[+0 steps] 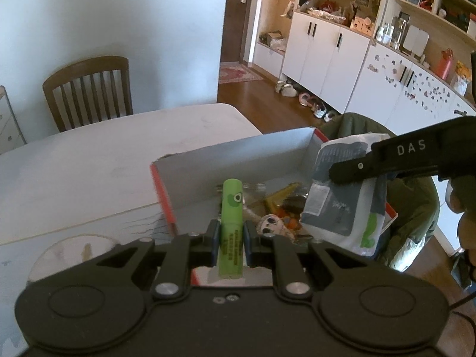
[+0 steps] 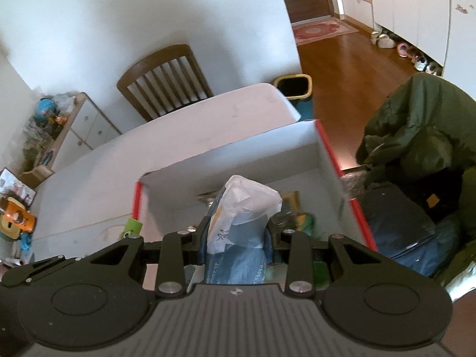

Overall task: Organize objects
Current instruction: 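Carry the green tube and plastic bag with both tools into the red box, then open the left tool to drop the tube while the right tool releases the bag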

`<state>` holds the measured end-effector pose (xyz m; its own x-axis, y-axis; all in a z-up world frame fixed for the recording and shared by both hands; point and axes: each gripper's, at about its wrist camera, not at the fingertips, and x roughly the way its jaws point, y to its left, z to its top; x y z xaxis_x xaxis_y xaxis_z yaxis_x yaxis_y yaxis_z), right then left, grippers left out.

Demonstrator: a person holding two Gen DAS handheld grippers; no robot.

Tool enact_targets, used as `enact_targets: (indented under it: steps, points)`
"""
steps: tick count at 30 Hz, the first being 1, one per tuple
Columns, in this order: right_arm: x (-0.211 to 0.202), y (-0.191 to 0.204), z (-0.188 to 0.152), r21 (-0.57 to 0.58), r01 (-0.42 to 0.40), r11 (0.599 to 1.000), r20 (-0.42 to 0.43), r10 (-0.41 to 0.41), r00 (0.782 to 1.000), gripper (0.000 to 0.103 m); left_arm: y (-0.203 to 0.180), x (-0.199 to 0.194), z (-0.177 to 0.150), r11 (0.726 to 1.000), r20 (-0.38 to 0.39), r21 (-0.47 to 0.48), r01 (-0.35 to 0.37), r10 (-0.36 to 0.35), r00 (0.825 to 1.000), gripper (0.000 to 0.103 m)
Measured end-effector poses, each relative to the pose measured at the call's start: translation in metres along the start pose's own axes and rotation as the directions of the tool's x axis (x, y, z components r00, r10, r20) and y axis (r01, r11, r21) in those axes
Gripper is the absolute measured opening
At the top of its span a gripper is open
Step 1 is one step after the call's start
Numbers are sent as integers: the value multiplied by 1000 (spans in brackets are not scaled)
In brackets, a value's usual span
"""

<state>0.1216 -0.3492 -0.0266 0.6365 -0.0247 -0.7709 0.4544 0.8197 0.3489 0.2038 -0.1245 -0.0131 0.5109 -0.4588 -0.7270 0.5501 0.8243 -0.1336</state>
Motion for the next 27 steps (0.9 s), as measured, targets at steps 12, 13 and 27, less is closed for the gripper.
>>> enact_targets:
  steps: [12, 13, 27]
  points:
    - [27, -15, 3, -95, 19, 995, -46, -23, 999, 33, -14, 50, -1, 1000, -84, 8, -25, 26, 996, 15]
    - [30, -15, 2, -96, 17, 995, -53, -22, 998, 33, -15, 54, -2, 1000, -93, 8, -30, 31, 995, 15]
    - [65, -13, -9, -223, 20, 975, -98, -43, 994, 34, -32, 83, -10, 998, -166, 48, -41, 48, 985, 15]
